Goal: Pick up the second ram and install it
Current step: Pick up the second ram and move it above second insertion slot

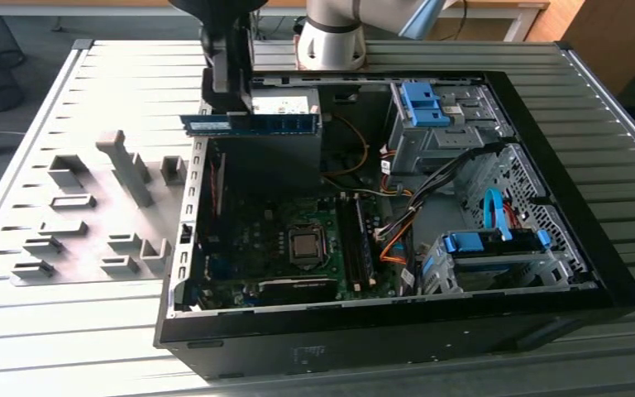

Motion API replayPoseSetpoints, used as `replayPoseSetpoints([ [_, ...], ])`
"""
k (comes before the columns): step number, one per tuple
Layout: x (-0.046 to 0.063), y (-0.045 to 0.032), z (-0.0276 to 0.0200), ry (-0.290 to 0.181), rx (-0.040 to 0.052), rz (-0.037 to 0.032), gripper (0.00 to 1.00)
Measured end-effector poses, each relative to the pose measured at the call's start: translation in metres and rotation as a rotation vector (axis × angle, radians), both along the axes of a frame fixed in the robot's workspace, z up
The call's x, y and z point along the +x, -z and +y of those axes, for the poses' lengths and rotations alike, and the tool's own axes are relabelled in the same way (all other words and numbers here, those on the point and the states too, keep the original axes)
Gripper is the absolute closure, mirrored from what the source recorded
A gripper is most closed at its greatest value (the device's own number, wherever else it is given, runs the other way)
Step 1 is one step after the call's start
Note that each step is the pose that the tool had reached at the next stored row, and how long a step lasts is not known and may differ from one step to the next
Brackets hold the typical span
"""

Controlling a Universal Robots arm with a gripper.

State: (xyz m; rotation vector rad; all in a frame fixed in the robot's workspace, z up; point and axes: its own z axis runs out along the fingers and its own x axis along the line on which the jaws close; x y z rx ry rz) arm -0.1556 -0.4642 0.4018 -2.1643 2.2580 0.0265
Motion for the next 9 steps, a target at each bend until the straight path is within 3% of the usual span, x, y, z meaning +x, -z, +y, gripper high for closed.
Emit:
replayPoseSetpoints([
  [9, 0.024, 0.0002, 0.0, 0.0, 0.0, 0.0, 0.86],
])
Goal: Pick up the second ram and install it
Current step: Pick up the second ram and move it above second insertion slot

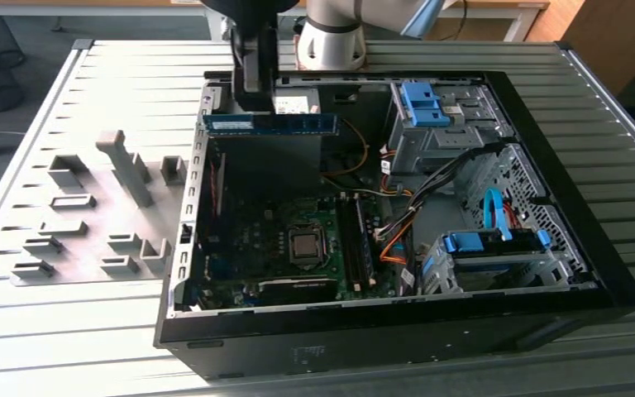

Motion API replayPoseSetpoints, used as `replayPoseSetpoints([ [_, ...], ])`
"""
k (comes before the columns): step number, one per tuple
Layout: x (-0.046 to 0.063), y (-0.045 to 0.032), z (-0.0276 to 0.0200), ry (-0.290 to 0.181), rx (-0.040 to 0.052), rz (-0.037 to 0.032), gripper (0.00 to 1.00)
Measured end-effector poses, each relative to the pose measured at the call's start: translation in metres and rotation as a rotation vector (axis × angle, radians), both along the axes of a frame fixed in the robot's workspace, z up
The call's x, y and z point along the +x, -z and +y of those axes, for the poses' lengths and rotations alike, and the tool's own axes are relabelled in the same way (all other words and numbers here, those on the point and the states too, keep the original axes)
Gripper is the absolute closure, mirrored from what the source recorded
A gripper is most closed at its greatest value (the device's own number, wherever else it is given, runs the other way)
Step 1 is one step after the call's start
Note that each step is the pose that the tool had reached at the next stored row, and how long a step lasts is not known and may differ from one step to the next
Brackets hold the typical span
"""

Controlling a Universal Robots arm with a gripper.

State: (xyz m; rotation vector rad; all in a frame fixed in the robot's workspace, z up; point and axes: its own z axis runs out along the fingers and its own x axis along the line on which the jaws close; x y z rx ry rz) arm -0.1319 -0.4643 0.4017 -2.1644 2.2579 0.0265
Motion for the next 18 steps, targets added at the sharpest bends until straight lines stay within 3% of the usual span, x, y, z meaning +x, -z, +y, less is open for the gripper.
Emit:
replayPoseSetpoints([
  [18, 0.037, 0.0002, 0.0, 0.0, -0.0001, 0.0, 0.86],
])
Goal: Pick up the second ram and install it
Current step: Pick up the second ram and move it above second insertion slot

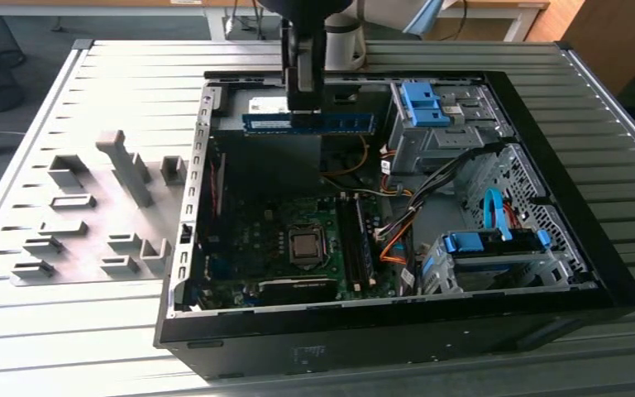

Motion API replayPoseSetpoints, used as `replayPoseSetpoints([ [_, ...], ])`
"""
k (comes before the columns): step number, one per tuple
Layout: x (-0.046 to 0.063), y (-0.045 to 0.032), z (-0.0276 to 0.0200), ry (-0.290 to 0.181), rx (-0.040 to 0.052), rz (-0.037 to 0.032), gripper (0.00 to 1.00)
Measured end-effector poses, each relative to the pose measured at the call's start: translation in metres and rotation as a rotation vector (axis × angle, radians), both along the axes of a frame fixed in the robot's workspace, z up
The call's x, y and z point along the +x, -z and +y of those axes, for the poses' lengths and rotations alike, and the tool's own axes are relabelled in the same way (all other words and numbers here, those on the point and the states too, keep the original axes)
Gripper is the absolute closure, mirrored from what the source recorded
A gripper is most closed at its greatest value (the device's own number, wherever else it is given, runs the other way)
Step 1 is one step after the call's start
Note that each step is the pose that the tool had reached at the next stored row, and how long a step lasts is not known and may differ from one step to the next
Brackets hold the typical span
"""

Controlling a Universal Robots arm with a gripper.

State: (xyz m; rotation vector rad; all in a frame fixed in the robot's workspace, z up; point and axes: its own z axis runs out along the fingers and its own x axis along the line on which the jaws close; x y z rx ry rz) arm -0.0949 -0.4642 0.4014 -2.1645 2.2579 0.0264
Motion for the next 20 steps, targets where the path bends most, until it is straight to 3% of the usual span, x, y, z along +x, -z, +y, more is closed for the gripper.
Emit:
replayPoseSetpoints([
  [20, 0.066, 0.0003, -0.0001, 0.0, 0.0001, 0.0, 0.86],
])
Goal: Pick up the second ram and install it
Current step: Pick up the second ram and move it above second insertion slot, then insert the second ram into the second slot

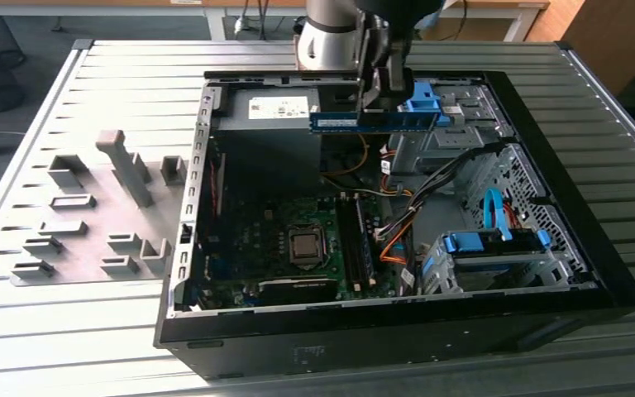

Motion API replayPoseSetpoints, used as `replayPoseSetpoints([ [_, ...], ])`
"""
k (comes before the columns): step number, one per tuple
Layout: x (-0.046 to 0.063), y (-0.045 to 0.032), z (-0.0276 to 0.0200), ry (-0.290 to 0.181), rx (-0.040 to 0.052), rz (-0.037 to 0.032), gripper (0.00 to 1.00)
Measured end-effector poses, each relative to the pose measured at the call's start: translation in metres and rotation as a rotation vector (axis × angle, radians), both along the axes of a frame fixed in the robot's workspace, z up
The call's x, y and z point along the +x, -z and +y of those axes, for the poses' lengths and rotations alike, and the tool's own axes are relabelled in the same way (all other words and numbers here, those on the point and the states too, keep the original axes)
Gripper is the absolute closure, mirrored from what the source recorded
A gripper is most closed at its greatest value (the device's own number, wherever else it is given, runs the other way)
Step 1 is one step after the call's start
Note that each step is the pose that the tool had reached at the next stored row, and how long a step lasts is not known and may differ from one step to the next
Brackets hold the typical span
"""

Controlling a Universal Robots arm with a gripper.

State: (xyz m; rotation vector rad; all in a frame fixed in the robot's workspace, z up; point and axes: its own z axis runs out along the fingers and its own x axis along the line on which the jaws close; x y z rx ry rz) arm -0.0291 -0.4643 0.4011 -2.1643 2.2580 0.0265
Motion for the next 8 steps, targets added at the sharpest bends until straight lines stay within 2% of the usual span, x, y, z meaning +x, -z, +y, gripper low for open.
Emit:
replayPoseSetpoints([
  [8, 0.0022, 0.0, 0.0001, 0.0, 0.0, 0.0, 0.86],
])
